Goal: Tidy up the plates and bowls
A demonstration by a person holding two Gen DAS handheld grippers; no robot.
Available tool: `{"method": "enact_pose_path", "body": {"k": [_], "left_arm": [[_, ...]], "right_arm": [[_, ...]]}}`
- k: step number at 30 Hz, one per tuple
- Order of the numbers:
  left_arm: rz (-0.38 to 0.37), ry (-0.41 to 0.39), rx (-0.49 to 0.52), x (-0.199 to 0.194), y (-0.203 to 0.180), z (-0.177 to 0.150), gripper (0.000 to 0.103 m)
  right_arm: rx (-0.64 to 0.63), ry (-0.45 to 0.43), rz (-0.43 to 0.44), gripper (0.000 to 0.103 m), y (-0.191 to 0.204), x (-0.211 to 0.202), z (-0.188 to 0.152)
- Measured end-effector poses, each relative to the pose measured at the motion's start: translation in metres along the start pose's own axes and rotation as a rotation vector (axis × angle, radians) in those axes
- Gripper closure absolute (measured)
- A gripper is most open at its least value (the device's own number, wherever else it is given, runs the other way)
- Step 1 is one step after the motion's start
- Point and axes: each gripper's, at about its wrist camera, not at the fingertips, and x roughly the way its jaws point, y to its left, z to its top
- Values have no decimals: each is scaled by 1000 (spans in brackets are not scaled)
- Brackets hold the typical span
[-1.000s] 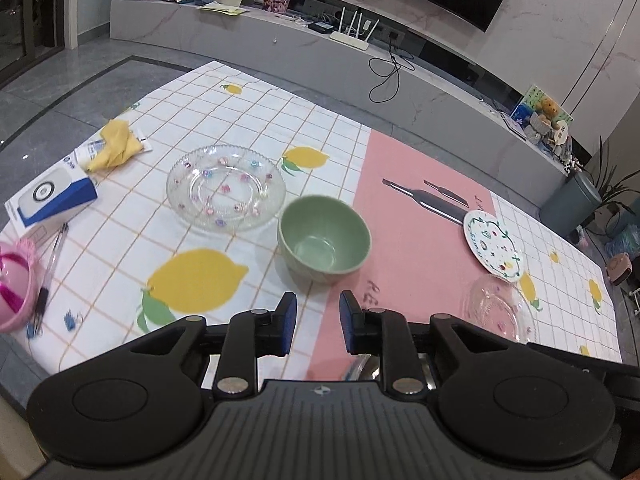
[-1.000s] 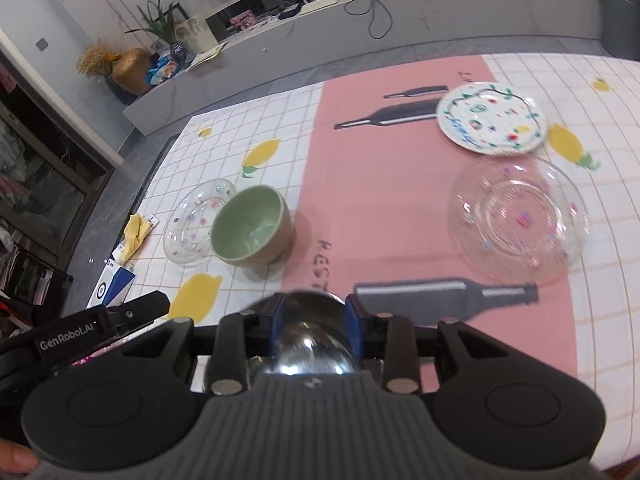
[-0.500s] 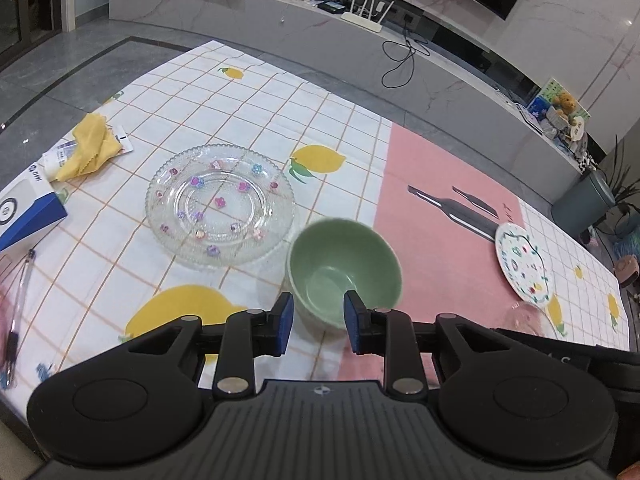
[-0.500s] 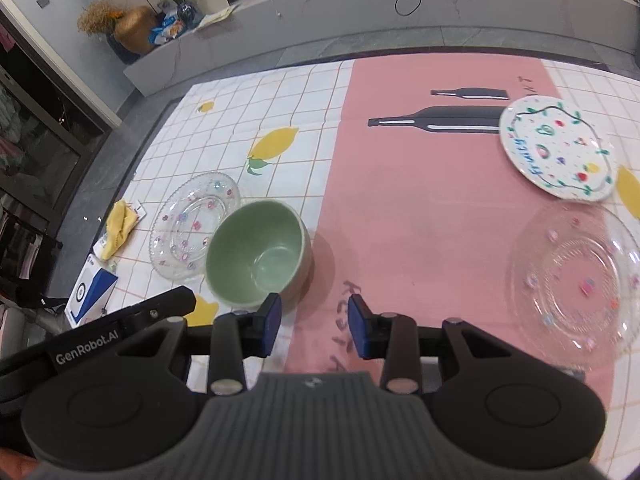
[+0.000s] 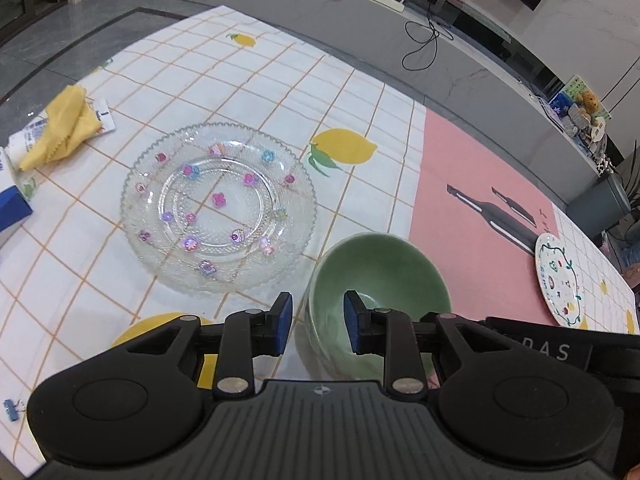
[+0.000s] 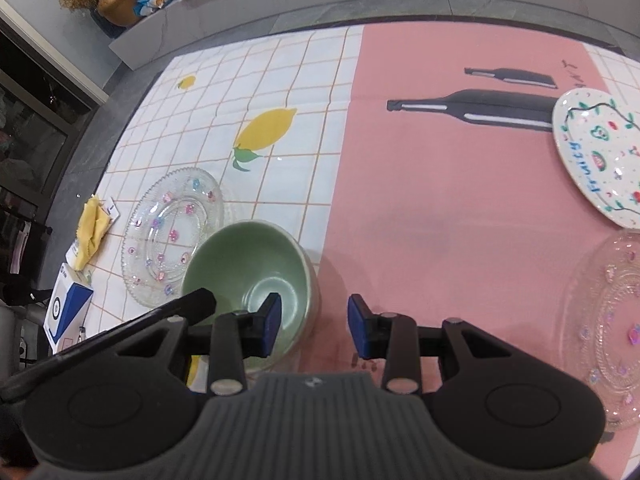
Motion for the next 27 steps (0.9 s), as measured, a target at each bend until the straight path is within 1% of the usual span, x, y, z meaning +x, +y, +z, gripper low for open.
{"method": "enact_pose_path", "body": {"k": [4, 5, 6, 7, 9, 10, 11, 12, 19, 23, 27], "left_arm": [[-3, 15, -8, 7, 2, 1, 72], [-2, 17, -9, 8, 2, 1, 72], [-3, 18, -8, 9, 2, 1, 75], [-4, 18, -6, 9, 2, 1, 80], [0, 18, -1, 9, 1, 2, 86], [6, 19, 3, 9, 0, 2, 89], [13, 18, 7, 9, 0, 2, 91], [21, 17, 12, 9, -1, 1, 95], [23, 11, 15, -1, -3, -2, 96], [19, -12, 12, -23, -8, -6, 96], [11, -47, 16, -51, -17, -13, 96]], "right_arm": [[28, 27, 18, 70, -2, 11, 4], [33, 32, 20, 72, -2, 13, 4], [36, 36, 21, 74, -2, 15, 5], [38, 38, 21, 76, -2, 16, 5], [44, 39, 23, 84, -3, 17, 5], [48, 40, 24, 86, -4, 17, 5], [52, 40, 26, 92, -4, 18, 5], [57, 40, 31, 94, -5, 18, 5], [62, 31, 32, 95, -4, 8, 0], [68, 15, 53, 95, -3, -9, -7], [75, -21, 76, 95, -3, -36, -18]]}}
